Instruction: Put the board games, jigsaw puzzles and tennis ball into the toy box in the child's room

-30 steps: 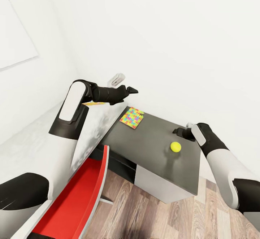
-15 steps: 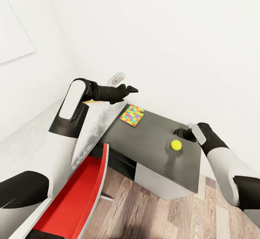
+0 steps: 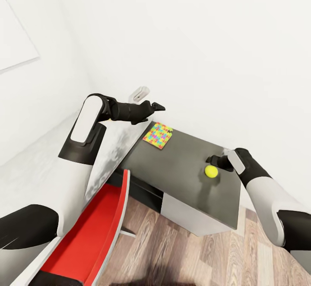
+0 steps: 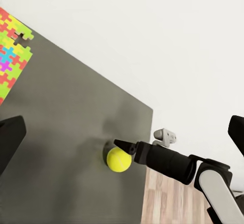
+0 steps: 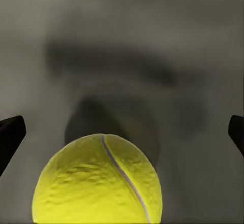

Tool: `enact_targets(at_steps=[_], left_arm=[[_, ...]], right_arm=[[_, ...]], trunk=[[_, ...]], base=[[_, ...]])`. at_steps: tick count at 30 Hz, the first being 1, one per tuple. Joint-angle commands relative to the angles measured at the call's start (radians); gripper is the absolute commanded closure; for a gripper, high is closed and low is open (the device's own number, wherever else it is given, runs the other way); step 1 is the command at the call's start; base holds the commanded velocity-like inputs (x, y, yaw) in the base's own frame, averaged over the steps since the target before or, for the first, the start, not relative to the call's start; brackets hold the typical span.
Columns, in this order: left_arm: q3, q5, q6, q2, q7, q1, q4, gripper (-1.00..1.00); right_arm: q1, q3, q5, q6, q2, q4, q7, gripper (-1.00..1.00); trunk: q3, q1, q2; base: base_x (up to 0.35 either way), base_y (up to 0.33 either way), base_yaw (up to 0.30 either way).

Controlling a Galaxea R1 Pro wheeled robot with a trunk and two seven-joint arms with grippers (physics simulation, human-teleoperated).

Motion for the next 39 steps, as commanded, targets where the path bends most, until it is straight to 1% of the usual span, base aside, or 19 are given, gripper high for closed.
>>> enact_targets(at_steps=[1, 12, 31, 39], left_arm=[[0.0, 0.01, 0.001, 0.0, 0.01, -0.001, 0.0, -1.0], [0.0, 0.009, 0.001, -0.001, 0.01, -0.002, 0.001, -1.0], [0.0, 0.009, 0.001, -0.002, 0.01, -0.004, 0.001, -1.0], [0.0, 0.009, 0.001, -0.001, 0.01, -0.005, 0.001, -1.0]], right_arm=[[0.0, -0.001, -0.01, 0.004, 0.0, -0.001, -0.008, -1.0], [0.007, -0.002, -0.011, 0.003, 0.001, 0.0, -0.009, -1.0], [0.013, 0.001, -0.011, 0.005, 0.009, -0.001, -0.009, -1.0], [0.014, 0.001, -0.011, 0.005, 0.011, -0.001, 0.009, -1.0]], trunk=[[-0.003, 0.0, -0.002], [-0.009, 0.0, -0.002], [-0.011, 0.0, -0.002], [-0.011, 0.0, -0.002]], base=[[0.0, 0.0, 0.0], [0.0, 0.0, 0.0], [0.0, 0.0, 0.0], [0.0, 0.0, 0.0]])
